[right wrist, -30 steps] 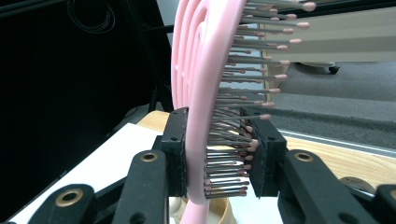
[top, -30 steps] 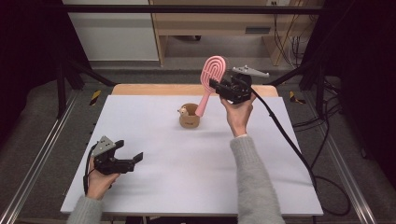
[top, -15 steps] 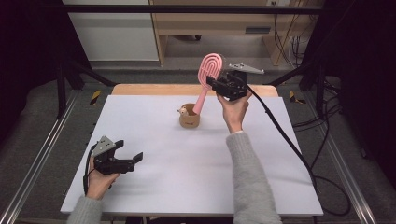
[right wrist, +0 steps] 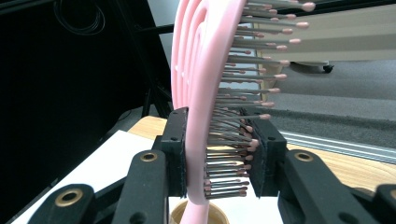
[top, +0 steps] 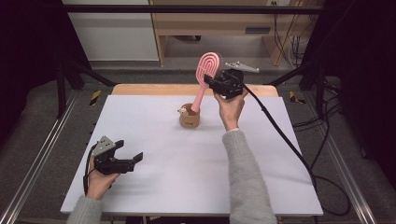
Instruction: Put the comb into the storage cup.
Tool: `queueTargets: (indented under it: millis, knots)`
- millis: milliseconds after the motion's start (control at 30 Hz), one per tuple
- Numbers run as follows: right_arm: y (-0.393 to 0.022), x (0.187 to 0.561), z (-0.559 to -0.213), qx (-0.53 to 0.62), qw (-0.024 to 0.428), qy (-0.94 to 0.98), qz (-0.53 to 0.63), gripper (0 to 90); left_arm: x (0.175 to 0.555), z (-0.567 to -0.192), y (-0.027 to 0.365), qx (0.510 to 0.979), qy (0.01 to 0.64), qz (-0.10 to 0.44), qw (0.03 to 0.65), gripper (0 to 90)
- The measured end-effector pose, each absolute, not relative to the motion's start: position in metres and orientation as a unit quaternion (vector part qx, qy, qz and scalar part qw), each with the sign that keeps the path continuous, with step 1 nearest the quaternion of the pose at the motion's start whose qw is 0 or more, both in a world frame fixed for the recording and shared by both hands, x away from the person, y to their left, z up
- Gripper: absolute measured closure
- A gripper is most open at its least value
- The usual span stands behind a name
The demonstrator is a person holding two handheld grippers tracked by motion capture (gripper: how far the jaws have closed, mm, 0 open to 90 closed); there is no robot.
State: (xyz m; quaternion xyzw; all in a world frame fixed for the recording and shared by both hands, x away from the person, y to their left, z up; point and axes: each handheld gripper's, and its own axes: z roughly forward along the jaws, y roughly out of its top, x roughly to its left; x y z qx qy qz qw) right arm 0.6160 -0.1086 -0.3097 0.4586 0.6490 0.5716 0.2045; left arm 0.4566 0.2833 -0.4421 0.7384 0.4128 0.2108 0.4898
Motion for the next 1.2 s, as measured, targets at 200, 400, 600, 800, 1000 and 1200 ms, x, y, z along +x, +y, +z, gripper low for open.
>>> queueTargets:
  millis: [200,400,600,800,1000,1200]
  knots:
    - [-0.107,0.62,-0.313,0.461,0.208,0.649,0.569,64.5,0.457,-0.442,0.283,0.738,0.413,0.211,0.49,2.3]
    - [-0.106,0.624,-0.314,0.467,0.208,0.646,0.566,64.5,0.457,-0.442,0.283,0.738,0.413,0.211,0.49,2.3]
    - [-0.102,0.627,-0.319,0.468,0.209,0.648,0.563,64.5,0.457,-0.442,0.284,0.739,0.413,0.211,0.489,2.3]
    - [-0.1,0.629,-0.322,0.471,0.206,0.65,0.56,64.5,0.457,-0.442,0.284,0.738,0.413,0.212,0.489,2.3]
    - [-0.096,0.631,-0.328,0.474,0.207,0.651,0.555,64.5,0.457,-0.442,0.284,0.739,0.413,0.212,0.489,2.3]
    - [-0.093,0.632,-0.332,0.476,0.206,0.653,0.552,64.5,0.457,-0.442,0.284,0.739,0.413,0.212,0.489,2.3]
